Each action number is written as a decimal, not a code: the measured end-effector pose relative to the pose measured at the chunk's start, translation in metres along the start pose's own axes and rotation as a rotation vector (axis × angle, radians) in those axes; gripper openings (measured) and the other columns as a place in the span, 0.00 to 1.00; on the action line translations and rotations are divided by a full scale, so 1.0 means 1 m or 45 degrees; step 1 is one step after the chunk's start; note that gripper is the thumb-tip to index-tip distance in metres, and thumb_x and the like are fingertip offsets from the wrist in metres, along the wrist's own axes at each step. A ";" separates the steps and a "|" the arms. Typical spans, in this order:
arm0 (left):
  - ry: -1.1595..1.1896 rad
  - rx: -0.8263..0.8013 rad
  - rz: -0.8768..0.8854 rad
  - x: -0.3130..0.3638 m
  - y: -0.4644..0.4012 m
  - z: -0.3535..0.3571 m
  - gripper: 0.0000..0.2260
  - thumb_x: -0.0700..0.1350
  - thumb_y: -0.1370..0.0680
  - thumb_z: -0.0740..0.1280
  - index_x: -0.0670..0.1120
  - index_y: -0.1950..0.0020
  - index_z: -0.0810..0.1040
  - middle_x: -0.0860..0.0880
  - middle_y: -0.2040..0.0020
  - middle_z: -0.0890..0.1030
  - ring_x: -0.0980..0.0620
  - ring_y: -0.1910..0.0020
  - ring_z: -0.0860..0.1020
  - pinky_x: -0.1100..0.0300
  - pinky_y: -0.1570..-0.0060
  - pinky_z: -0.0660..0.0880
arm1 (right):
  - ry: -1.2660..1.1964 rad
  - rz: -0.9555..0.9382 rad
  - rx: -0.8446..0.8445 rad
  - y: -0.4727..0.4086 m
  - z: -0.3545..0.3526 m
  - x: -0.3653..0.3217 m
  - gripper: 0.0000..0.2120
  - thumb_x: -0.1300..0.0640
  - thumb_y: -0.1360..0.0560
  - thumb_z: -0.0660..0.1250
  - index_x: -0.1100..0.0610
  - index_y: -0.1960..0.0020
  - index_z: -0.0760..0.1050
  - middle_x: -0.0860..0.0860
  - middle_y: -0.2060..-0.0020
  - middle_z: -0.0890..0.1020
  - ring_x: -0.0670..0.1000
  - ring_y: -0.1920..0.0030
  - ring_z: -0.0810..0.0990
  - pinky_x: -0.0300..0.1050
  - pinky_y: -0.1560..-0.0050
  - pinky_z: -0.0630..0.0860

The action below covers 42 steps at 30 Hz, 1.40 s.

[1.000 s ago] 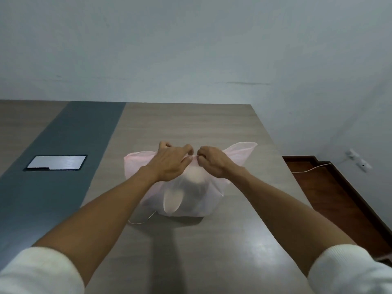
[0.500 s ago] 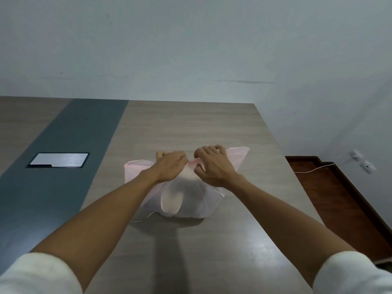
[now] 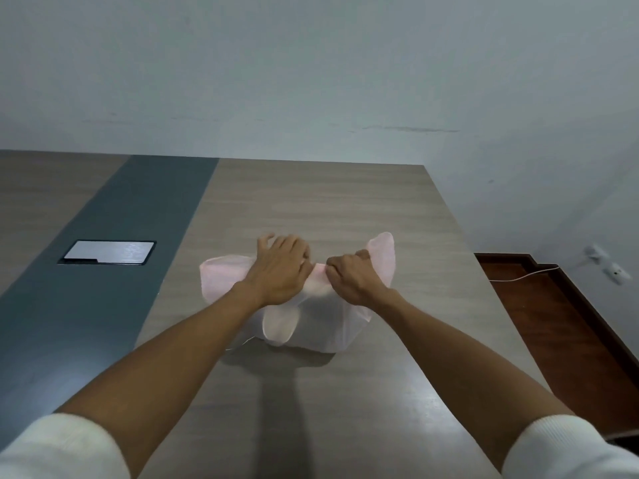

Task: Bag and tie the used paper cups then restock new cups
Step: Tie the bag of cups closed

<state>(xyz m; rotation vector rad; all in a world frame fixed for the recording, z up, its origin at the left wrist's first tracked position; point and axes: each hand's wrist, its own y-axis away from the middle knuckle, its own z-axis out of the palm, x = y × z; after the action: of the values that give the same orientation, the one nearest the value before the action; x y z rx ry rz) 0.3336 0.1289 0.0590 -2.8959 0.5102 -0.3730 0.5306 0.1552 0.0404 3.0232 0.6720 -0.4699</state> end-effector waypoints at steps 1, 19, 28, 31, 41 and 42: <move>-0.084 0.086 0.110 0.000 0.005 0.001 0.08 0.53 0.18 0.58 0.51 0.47 0.74 0.54 0.50 0.75 0.53 0.49 0.73 0.46 0.32 0.58 | -0.082 0.048 -0.074 -0.004 -0.002 -0.001 0.18 0.53 0.20 0.49 0.50 0.68 0.63 0.47 0.70 0.71 0.51 0.67 0.70 0.51 0.52 0.65; -0.352 -0.012 0.243 0.013 0.025 0.035 0.13 0.47 0.17 0.55 0.51 0.57 0.76 0.52 0.62 0.79 0.48 0.59 0.79 0.44 0.33 0.55 | -0.275 0.068 -0.290 0.006 -0.003 0.014 0.18 0.42 0.21 0.55 0.53 0.59 0.76 0.48 0.61 0.81 0.54 0.56 0.77 0.52 0.45 0.69; -0.142 -0.218 -0.192 0.012 0.024 0.049 0.19 0.50 0.16 0.46 0.50 0.58 0.73 0.51 0.58 0.81 0.49 0.53 0.79 0.43 0.34 0.54 | -0.470 0.289 -0.587 0.031 -0.053 0.081 0.18 0.51 0.25 0.71 0.52 0.36 0.80 0.47 0.44 0.83 0.53 0.43 0.82 0.46 0.42 0.76; -0.154 -0.310 -0.193 0.023 0.022 0.055 0.17 0.50 0.17 0.48 0.51 0.54 0.74 0.50 0.53 0.79 0.46 0.48 0.78 0.40 0.33 0.54 | -1.567 0.430 -0.346 0.039 -0.033 0.058 0.16 0.62 0.23 0.66 0.62 0.37 0.81 0.54 0.43 0.86 0.54 0.42 0.83 0.42 0.41 0.78; -0.241 -0.009 0.018 0.019 0.053 0.044 0.18 0.55 0.22 0.53 0.53 0.41 0.79 0.51 0.41 0.79 0.49 0.35 0.73 0.37 0.27 0.45 | -0.347 0.383 -0.065 0.026 0.038 -0.004 0.24 0.51 0.20 0.62 0.54 0.26 0.66 0.53 0.32 0.70 0.56 0.38 0.75 0.56 0.33 0.66; -0.228 0.159 0.037 0.012 0.061 0.038 0.19 0.55 0.23 0.58 0.50 0.37 0.77 0.49 0.37 0.78 0.47 0.32 0.72 0.38 0.26 0.47 | -0.233 0.359 -0.059 0.024 0.042 -0.007 0.25 0.48 0.20 0.62 0.55 0.26 0.64 0.55 0.32 0.69 0.58 0.37 0.75 0.57 0.33 0.65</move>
<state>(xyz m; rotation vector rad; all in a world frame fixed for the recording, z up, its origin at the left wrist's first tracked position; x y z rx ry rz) 0.3359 0.0733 0.0124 -2.7634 0.4810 -0.1334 0.5222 0.1270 0.0007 2.9161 0.2381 -0.6934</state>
